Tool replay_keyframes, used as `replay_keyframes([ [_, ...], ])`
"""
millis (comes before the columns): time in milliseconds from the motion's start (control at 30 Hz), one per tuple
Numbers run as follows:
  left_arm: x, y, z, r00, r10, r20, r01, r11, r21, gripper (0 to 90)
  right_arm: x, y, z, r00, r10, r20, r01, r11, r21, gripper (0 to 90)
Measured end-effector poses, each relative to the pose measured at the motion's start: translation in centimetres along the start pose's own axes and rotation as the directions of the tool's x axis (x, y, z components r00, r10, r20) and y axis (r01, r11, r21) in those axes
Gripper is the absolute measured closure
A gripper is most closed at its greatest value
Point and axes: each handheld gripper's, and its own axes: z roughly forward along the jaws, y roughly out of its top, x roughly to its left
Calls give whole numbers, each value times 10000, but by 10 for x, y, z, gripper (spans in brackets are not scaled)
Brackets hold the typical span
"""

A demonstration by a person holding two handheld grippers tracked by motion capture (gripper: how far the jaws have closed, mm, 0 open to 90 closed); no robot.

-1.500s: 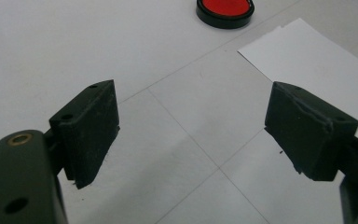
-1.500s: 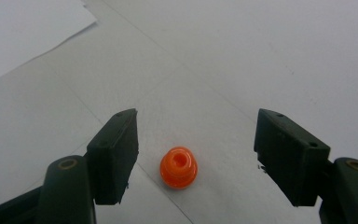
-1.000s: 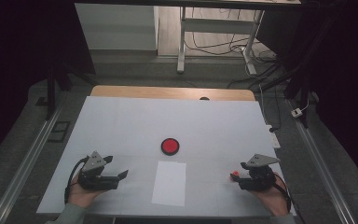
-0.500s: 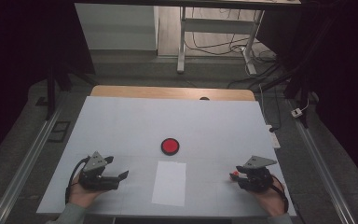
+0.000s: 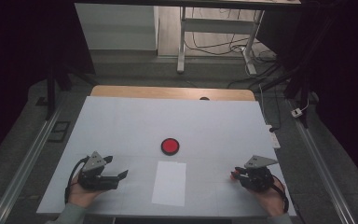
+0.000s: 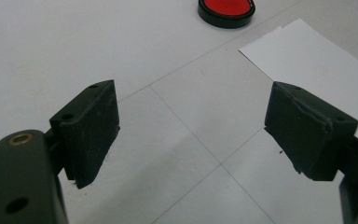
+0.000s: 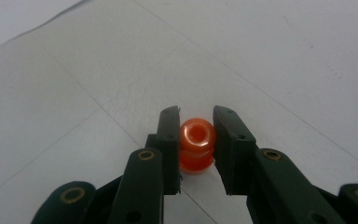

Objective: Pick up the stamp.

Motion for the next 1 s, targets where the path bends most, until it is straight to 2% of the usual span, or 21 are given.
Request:
replay_keyframes([
  [433,0,0,0,10000,6,22,-6,10000,37,182,-3,2,-7,9990,441,96,-431,9954,-860,719],
  [567,0,0,1,10000,26,20,-26,10000,59,183,-3,3,-9,9986,504,172,-479,9913,-1222,719],
  [700,-1,0,0,10000,30,14,-30,10000,46,183,-3,5,-11,9983,582,84,-559,9839,-1699,719],
  [1000,0,0,1,10000,73,-11,-73,9999,79,184,-2,9,-13,9975,689,-177,-711,9704,-2308,719],
])
